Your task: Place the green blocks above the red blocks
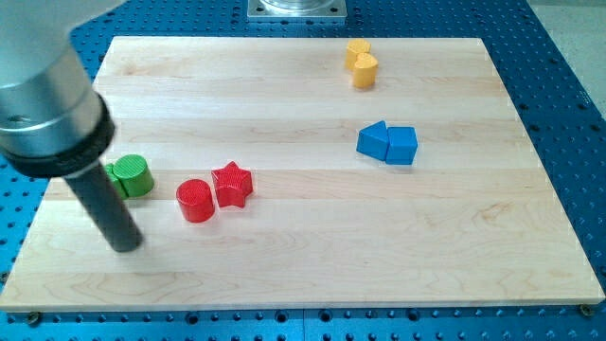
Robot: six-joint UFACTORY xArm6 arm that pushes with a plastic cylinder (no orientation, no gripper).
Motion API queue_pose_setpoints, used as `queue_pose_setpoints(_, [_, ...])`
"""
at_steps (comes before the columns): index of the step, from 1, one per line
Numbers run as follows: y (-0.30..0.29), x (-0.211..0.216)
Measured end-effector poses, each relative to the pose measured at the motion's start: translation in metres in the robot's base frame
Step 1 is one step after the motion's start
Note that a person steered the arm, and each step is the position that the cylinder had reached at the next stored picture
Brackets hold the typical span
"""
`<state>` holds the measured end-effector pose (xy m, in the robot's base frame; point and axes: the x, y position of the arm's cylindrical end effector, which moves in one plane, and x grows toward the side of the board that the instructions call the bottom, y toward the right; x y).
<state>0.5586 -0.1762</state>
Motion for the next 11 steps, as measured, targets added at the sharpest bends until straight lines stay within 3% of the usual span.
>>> queue_pose_setpoints(3, [0.041, -0.034])
queue_pose_setpoints(4, [-0.019, 0.003])
queue_pose_setpoints(5, [-0.118, -0.02])
queue_pose_setpoints(6, [-0.103, -0.056])
queue_pose_setpoints(7, [-0.043, -0.082])
queue_pose_setpoints(8, [-0.073, -0.073])
queue_pose_setpoints(9, [-0.066, -0.045])
queue_pose_setpoints(11, [0.033, -0.088])
